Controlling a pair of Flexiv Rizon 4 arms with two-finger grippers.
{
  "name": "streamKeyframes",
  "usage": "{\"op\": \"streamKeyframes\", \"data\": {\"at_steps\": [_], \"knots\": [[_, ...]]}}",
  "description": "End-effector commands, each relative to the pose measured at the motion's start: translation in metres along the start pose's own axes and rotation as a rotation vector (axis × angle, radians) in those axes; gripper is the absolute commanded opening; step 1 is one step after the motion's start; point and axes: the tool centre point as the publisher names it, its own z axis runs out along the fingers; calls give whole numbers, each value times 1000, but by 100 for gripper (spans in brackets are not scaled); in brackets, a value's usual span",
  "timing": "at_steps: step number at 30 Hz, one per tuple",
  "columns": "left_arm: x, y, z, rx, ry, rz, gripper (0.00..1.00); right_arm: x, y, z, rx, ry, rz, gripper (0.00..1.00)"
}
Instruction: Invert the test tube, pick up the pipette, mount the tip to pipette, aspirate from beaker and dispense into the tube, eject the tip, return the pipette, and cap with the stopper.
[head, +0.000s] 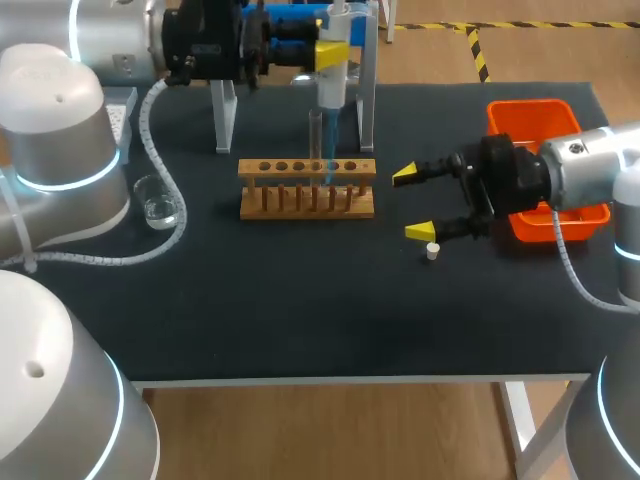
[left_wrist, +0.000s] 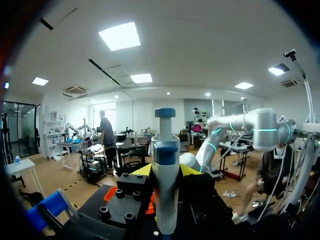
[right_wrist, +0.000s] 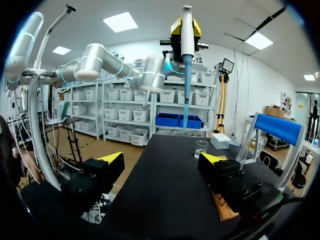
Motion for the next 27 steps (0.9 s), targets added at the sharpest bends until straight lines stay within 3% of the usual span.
{"op": "streamKeyframes", "data": {"at_steps": [1, 15, 27], "knots": [[4, 8, -40, 0, -27, 3, 0, 1, 1, 0, 2, -2, 0, 100], [-28, 34, -141, -37, -169, 39, 0, 1, 1, 0, 2, -2, 0, 100], [-54, 60, -203, -41, -241, 38, 0, 1, 1, 0, 2, -2, 0, 100]]}}
